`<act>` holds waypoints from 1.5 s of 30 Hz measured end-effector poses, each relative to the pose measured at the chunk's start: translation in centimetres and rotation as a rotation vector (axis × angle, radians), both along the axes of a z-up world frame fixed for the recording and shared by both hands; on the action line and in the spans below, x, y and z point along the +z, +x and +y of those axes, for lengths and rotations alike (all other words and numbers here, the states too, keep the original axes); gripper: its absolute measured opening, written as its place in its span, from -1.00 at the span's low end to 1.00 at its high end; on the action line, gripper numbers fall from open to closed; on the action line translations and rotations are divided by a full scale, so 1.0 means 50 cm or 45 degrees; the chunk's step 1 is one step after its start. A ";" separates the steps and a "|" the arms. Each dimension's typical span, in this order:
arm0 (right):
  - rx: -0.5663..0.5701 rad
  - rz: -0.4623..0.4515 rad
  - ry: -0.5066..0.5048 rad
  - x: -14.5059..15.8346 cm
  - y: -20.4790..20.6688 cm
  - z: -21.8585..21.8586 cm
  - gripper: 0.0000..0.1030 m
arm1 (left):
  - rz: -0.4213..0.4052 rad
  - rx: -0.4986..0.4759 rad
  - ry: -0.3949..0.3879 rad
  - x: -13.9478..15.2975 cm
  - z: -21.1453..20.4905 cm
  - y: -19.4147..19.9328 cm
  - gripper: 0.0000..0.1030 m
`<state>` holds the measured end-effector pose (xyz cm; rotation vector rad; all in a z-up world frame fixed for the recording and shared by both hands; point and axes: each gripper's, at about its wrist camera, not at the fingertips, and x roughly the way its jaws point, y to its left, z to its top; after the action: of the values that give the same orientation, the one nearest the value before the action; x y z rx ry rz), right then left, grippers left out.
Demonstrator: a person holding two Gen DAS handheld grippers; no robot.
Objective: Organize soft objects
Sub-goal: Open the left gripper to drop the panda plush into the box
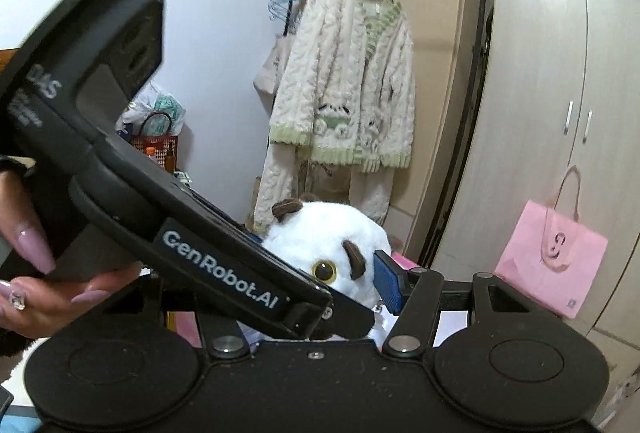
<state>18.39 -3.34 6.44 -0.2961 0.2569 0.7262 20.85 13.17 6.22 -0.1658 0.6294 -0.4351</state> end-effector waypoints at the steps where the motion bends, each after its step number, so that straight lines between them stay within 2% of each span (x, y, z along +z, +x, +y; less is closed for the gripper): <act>1: -0.002 0.023 -0.006 -0.003 0.012 0.004 0.25 | 0.009 0.013 0.002 -0.003 0.002 0.013 0.28; 6: 0.003 0.168 -0.037 -0.021 0.100 0.027 0.25 | 0.093 0.048 0.009 -0.029 0.015 0.087 0.29; 12: 0.028 0.311 -0.116 -0.066 0.184 0.061 0.25 | 0.230 0.104 -0.018 -0.089 0.036 0.167 0.27; 15: 0.057 0.314 -0.204 -0.087 0.202 0.077 0.25 | 0.281 0.121 -0.054 -0.116 0.048 0.190 0.26; 24: 0.055 0.383 -0.227 -0.109 0.231 0.090 0.32 | 0.320 0.181 0.005 -0.131 0.037 0.203 0.32; 27: 0.046 0.399 -0.217 -0.108 0.229 0.089 0.41 | 0.287 0.188 0.034 -0.120 0.033 0.187 0.35; 29: 0.041 0.378 -0.223 -0.106 0.218 0.087 0.52 | 0.231 0.201 0.049 -0.104 0.035 0.171 0.41; 32: 0.015 0.358 -0.232 -0.103 0.202 0.084 0.56 | 0.157 0.218 0.066 -0.077 0.037 0.148 0.50; 39: -0.045 0.367 -0.236 -0.090 0.155 0.059 0.60 | 0.115 0.218 0.151 -0.058 0.032 0.096 0.51; 45: -0.076 0.364 -0.253 -0.069 0.115 0.034 0.62 | 0.054 0.155 0.212 -0.037 0.017 0.040 0.51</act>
<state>24.16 -1.62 2.98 -0.3712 0.6093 0.6844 22.87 14.05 4.37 -0.0546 0.6905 -0.2608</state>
